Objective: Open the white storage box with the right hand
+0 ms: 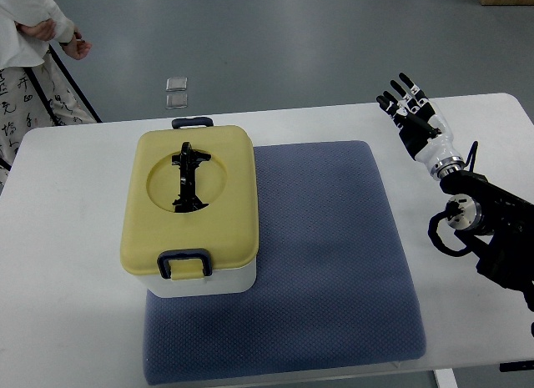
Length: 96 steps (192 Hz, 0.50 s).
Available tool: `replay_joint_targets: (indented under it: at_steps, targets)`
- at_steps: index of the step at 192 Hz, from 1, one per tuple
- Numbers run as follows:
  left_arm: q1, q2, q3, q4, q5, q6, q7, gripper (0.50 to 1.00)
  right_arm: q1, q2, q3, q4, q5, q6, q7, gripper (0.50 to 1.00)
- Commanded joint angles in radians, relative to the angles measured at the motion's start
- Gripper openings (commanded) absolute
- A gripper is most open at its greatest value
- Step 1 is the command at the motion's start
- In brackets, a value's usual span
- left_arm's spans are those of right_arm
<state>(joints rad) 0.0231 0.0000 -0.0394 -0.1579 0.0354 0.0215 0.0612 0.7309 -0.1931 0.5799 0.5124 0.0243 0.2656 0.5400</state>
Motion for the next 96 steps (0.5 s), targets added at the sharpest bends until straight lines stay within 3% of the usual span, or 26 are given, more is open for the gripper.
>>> replay_joint_targets:
  at_steps: [1,96]
  targets:
    - [0.000,0.000,0.003,0.000,0.001,0.000,0.000,1.000,0.002,0.000,0.000,0.000,0.000,-0.008,-0.002,0.934]
    - [-0.009,0.000,-0.004,0.000,-0.002,0.006,0.000,1.000,0.002,0.001,0.000,0.000,0.000,-0.008,-0.002,0.934]
